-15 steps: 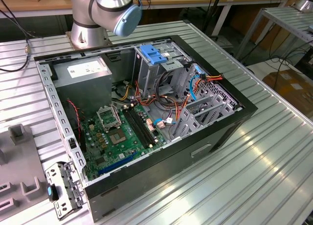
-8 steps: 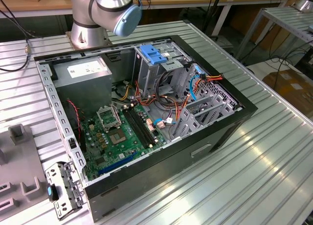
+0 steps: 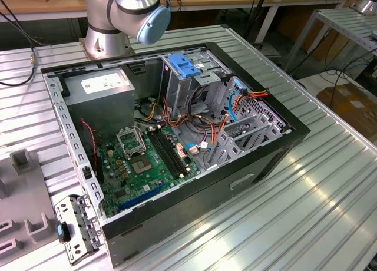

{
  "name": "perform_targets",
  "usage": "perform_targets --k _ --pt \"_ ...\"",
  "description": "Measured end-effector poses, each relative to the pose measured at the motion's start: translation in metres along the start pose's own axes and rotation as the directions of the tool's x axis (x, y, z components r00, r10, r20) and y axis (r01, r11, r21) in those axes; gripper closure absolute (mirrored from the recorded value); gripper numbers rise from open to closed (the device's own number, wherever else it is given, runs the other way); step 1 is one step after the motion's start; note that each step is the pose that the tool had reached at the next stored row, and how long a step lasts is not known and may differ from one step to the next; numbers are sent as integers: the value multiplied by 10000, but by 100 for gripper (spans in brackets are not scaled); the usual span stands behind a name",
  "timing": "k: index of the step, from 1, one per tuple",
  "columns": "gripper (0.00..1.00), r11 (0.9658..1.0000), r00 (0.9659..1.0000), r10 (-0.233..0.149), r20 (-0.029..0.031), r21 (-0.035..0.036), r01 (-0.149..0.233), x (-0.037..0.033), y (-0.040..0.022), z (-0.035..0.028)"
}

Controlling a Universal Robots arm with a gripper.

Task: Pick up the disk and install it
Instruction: 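Pick up the disk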

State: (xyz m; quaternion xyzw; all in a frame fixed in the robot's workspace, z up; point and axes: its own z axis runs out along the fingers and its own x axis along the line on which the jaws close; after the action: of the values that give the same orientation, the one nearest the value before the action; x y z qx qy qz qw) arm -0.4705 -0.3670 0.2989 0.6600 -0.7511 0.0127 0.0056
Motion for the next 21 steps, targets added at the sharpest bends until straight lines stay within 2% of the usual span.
perform_targets --k 4,6,7,12,21 --pt "50 10000 10000 2 0 0 -2 0 0 0" --pt "52 10000 10000 3 0 0 -3 0 0 0" --pt "59 10000 10000 3 0 0 -3 0 0 0" --pt "62 10000 10000 6 -1 -1 -6 0 0 0" --pt "63 10000 10000 -8 0 0 8 0 0 0"
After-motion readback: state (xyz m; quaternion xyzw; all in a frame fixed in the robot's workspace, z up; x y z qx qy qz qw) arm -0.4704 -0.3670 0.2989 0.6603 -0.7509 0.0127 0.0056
